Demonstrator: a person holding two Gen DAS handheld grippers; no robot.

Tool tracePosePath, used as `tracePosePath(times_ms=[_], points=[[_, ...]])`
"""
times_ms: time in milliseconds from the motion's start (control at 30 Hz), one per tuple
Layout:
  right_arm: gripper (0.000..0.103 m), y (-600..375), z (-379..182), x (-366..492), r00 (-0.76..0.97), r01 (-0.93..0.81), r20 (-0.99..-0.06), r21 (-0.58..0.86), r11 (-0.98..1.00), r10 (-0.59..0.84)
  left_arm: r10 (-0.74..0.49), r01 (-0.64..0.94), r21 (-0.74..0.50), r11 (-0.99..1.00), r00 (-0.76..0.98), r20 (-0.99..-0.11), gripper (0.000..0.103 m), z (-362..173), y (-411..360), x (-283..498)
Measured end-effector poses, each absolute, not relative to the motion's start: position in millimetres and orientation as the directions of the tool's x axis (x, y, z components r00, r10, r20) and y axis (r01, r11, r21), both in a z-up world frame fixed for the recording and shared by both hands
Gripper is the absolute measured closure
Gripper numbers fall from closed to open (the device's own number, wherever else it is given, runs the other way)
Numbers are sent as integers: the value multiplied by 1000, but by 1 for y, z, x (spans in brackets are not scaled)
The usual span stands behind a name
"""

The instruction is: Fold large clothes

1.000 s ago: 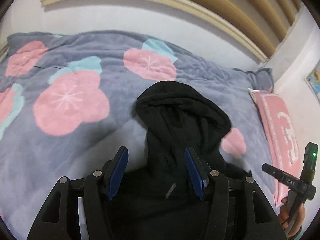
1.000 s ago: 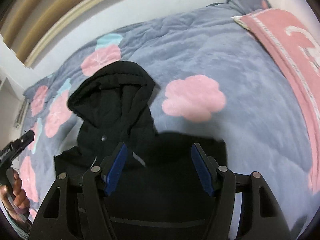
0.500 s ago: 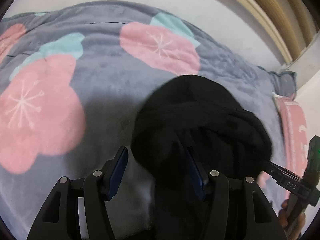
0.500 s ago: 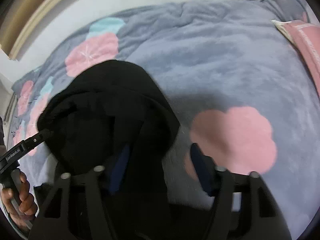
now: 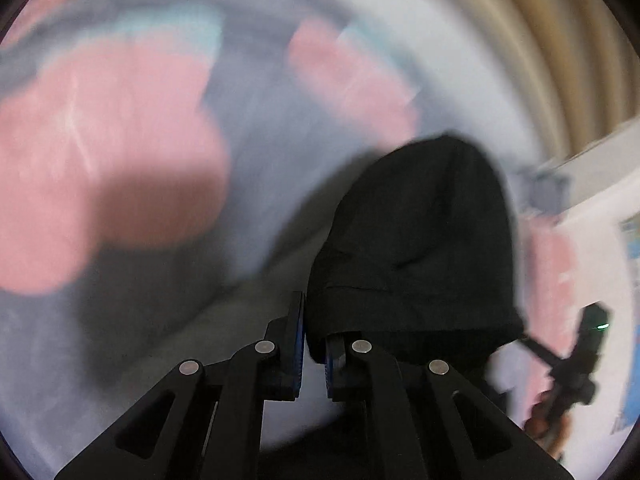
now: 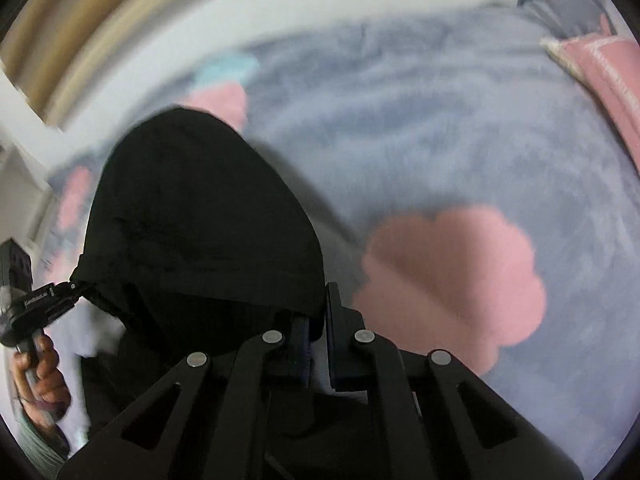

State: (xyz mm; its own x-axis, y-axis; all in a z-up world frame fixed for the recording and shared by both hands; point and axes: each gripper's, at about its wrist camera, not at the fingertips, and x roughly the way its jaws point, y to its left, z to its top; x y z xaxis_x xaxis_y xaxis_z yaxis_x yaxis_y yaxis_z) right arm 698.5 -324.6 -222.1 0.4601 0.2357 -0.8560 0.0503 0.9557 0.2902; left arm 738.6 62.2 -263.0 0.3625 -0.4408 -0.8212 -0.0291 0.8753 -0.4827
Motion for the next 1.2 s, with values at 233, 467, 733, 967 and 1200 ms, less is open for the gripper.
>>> tracePosePath(times_ms=[233,467,733,967,1200], points=[[88,-319,-228,697,417,0,-881,244,970,222,-380,79,-380,922,381,-843,71,-254,49,727],[52,-318,-153,659,544,-101,-812,188,977,213,-437,170,-410,896,500,-748,50,-175,68,681],[52,-289,-153,712,539,-144,-801,217,966,260,-483,228,-427,875,478,-734,50,-178,15,741],[52,-286,-237,722,385,-130,-875,264,956,294,-460,182,-422,888,342,-819,50,-263,5,753],[52,-291,-209,715,398,-179,-866,251,951,303,-456,251,-384,888,385,-802,50,-227,10,742]])
